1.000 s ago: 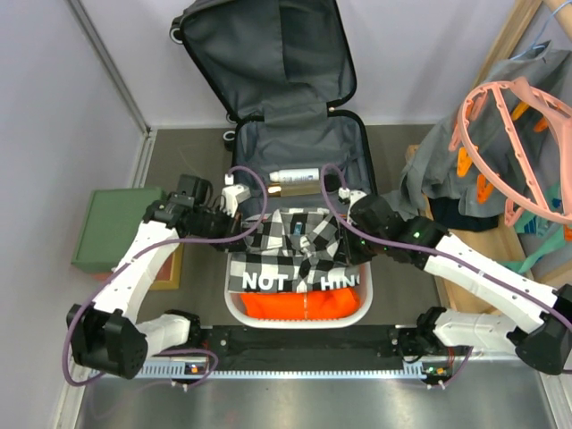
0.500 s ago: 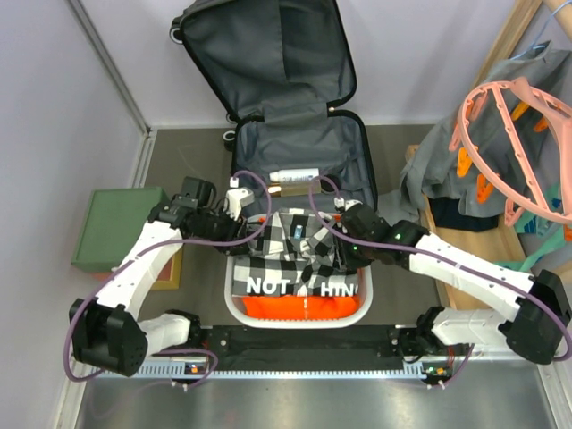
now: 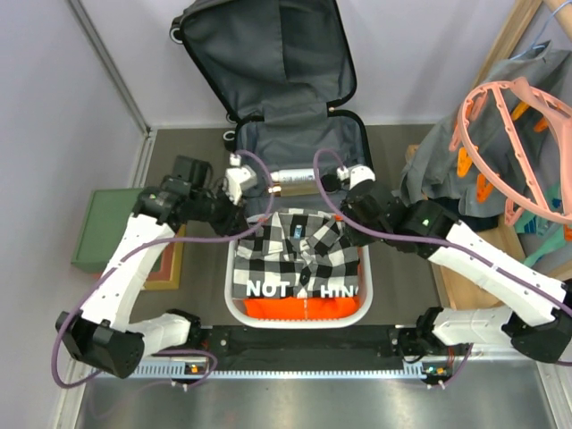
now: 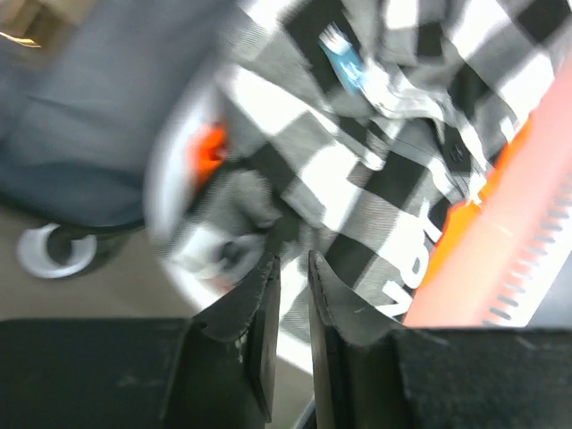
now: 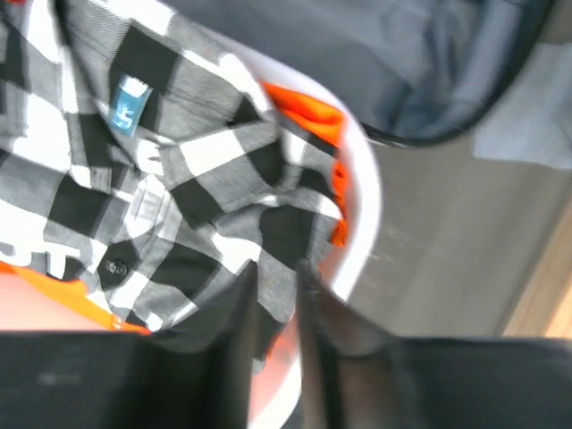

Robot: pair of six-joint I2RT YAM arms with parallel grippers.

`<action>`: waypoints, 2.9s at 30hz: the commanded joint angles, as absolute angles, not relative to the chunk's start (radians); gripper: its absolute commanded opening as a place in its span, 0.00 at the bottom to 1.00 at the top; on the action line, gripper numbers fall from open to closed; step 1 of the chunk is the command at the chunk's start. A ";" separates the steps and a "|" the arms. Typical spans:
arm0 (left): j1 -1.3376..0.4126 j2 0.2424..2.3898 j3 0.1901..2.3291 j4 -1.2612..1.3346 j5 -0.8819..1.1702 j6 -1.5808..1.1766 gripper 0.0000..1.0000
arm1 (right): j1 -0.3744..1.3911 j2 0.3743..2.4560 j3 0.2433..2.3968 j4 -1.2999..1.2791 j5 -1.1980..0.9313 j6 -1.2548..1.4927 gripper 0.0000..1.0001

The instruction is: Open, take out, and arrange the luggage

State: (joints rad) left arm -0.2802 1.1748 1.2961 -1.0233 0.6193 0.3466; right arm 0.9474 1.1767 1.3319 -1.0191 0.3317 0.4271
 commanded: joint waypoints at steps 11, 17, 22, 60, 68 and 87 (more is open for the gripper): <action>-0.423 1.269 0.989 -0.740 0.326 0.301 0.26 | 0.904 1.304 0.950 -0.693 0.094 0.512 0.00; -0.422 1.281 1.067 -0.794 0.288 0.347 0.25 | 0.880 1.292 1.018 -0.745 0.068 0.430 0.00; -0.419 1.232 1.213 -0.877 0.428 0.354 0.57 | 0.913 1.241 1.192 -0.857 0.054 0.325 0.21; 0.828 1.376 1.747 -1.338 0.215 0.649 0.99 | 0.913 1.316 1.353 -0.721 -0.063 0.094 0.66; 1.040 1.549 1.780 -1.506 0.423 0.816 0.98 | 0.913 1.348 1.348 -0.712 -0.081 0.103 0.66; 0.827 1.555 1.427 -1.506 0.678 0.736 0.49 | 0.913 1.384 1.358 -0.700 -0.091 0.126 0.67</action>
